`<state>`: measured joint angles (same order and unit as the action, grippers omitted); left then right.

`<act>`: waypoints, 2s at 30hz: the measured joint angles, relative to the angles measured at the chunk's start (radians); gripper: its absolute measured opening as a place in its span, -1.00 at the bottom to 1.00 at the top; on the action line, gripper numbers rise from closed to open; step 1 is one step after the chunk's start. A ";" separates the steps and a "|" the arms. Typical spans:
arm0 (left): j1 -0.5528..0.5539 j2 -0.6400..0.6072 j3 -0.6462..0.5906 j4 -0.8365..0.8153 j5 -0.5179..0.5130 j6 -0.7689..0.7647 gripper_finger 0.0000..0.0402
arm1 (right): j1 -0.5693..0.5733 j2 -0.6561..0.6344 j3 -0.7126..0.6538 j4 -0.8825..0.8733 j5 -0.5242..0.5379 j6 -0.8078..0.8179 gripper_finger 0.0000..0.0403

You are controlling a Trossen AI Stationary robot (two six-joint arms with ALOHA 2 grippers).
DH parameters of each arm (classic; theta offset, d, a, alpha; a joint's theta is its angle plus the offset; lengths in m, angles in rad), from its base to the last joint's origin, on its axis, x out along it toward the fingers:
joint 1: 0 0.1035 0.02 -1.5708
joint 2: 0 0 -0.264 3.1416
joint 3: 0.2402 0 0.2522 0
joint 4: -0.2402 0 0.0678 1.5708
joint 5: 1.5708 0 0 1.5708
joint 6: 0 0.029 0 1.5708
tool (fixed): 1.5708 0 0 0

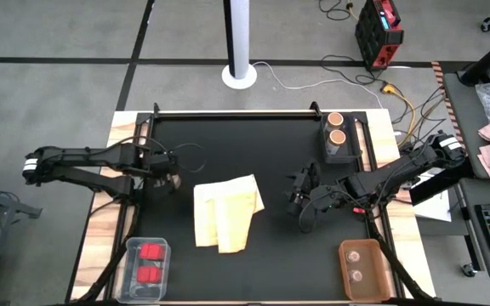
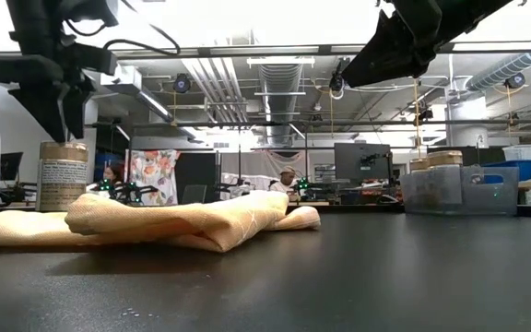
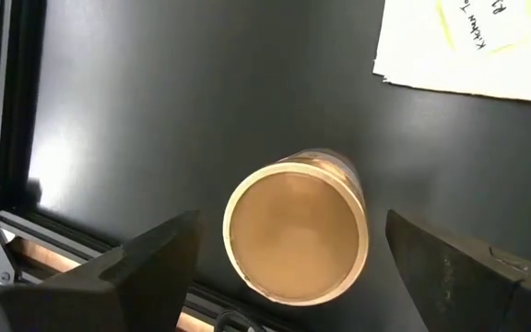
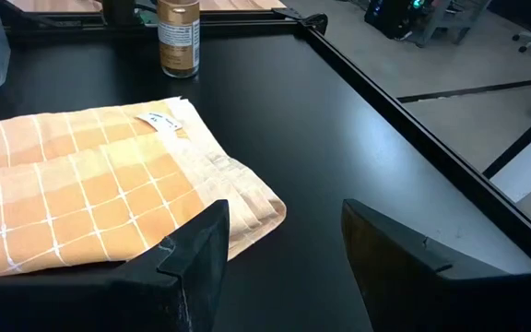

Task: Sort spices by type
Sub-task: Put the golden spice bottle into black bin

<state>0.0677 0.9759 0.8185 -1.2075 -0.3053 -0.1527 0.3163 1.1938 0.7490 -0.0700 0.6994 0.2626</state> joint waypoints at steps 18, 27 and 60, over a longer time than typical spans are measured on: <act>0.068 0.097 -0.002 0.012 0.005 -0.025 0.63 | 0.000 0.000 -0.007 0.000 0.000 0.016 0.00; 0.067 0.163 -0.004 0.027 0.054 -0.027 0.62 | 0.000 0.000 -0.013 0.000 0.000 0.028 0.00; 0.064 0.114 0.101 0.032 0.088 0.014 0.31 | 0.000 0.000 -0.013 0.000 0.000 0.033 0.00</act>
<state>0.1314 1.0897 0.9198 -1.1759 -0.2176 -0.1386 0.3163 1.1938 0.7356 -0.0696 0.6991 0.2958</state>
